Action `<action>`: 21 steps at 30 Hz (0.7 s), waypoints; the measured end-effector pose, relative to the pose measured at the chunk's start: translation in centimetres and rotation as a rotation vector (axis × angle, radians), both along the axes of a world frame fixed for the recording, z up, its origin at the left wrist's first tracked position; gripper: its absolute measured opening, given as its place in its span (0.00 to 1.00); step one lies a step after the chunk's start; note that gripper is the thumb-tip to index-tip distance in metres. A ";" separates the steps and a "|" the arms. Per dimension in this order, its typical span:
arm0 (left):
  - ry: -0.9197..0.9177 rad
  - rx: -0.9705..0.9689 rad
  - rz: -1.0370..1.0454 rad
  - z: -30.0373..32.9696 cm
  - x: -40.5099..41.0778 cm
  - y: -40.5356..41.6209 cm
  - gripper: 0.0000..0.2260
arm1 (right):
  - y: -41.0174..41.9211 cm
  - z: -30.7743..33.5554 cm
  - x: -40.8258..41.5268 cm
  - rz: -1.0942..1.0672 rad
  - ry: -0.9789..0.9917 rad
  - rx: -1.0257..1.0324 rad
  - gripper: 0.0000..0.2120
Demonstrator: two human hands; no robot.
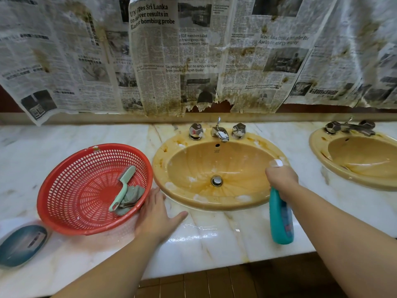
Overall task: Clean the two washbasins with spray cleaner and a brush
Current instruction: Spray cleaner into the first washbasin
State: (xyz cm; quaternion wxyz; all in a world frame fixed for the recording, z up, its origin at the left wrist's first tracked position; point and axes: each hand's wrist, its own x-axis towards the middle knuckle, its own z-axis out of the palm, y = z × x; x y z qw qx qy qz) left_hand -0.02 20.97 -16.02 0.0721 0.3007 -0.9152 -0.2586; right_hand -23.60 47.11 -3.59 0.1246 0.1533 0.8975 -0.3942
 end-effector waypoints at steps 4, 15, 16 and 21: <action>0.003 -0.002 0.002 0.0 -0.1 0.0 0.44 | 1.2 -0.1 -0.5 0.041 -0.078 -0.078 0.10; 0.023 0.015 -0.002 -0.1 -0.1 -0.2 0.42 | -1.0 1.8 2.3 0.386 -0.361 -0.099 0.03; 0.023 0.017 -0.001 -0.1 -0.1 -0.2 0.42 | -1.5 1.8 2.5 0.387 -0.345 -0.111 0.03; 0.018 0.022 0.000 0.0 0.0 -0.1 0.43 | -3.6 0.9 3.0 0.378 -0.323 -0.123 0.09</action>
